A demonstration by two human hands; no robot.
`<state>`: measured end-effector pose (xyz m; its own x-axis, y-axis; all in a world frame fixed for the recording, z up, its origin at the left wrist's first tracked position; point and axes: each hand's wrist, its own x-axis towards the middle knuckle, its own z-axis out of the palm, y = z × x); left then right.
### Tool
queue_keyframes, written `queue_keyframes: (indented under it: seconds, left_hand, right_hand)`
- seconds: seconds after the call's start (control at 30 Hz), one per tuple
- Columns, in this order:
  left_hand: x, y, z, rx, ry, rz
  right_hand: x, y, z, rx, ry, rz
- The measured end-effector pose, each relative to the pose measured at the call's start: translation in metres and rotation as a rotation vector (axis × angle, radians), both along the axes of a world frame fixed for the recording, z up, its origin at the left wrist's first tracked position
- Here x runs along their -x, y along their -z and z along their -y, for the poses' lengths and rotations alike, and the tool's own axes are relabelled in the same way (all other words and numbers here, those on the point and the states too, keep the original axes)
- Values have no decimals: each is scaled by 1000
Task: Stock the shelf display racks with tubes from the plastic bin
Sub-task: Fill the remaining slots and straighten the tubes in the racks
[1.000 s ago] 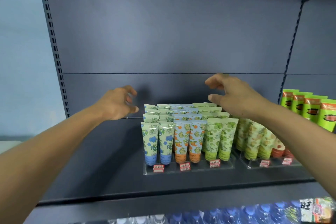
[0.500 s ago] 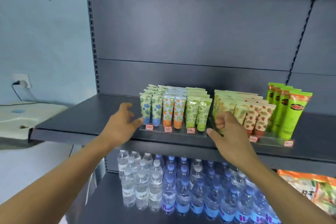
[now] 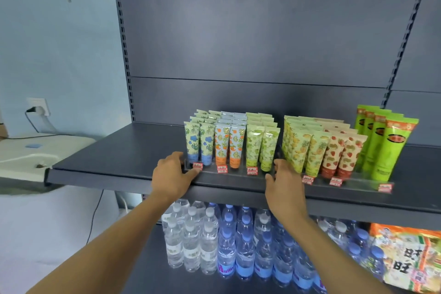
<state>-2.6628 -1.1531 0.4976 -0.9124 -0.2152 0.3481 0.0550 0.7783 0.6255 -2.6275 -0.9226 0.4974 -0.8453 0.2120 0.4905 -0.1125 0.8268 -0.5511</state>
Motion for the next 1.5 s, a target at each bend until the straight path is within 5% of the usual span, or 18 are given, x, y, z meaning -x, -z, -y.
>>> queue_keyframes:
  seconds: [0.73,1.1,1.33,1.5]
  left_hand:
    - [10,15,-1,67,-110,-151]
    - [11,14,2,98,-79,-137]
    - [14,9,5,100,-48,-23]
    - [19,3,3,66,-10,93]
  right_hand:
    - [13,19,14,145,200,-293]
    - [2,21,8,87,121,-232]
    - [-41,17,-78,63,315,-308]
    - [-52,-3,-171,87,460,-77]
